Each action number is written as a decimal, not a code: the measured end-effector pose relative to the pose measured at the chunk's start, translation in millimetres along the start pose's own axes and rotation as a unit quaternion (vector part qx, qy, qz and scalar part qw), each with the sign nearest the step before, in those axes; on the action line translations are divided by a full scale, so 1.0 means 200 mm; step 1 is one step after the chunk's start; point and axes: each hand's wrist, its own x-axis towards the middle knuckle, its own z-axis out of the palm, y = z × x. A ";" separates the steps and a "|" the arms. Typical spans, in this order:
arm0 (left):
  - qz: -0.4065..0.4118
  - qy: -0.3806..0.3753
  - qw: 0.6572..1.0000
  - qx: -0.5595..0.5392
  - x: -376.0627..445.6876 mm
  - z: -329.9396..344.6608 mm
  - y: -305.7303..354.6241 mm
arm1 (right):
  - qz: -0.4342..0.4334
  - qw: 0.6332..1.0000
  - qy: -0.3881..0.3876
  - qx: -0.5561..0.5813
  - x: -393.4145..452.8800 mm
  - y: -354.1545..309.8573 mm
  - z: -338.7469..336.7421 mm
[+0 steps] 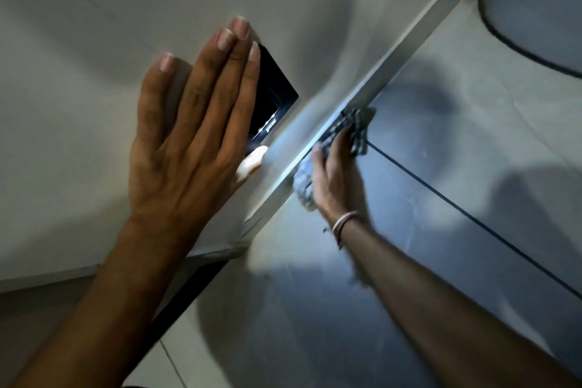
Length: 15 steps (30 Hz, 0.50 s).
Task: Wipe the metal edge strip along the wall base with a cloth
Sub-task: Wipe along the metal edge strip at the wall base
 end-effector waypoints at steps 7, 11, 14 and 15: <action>-0.026 0.019 0.999 0.035 0.11 0.01 0.09 | -0.049 0.991 -0.123 0.035 -0.64 -0.03 0.34; -0.031 0.034 0.998 0.035 0.12 0.03 0.09 | -0.056 0.964 -0.258 0.029 -0.89 0.02 0.46; -0.027 0.031 0.999 0.034 0.10 0.04 0.09 | -0.037 0.981 -0.188 0.040 -0.56 0.01 0.31; -0.027 0.034 0.998 0.037 0.10 0.04 0.08 | -0.018 0.986 -0.155 0.049 -0.41 -0.01 0.23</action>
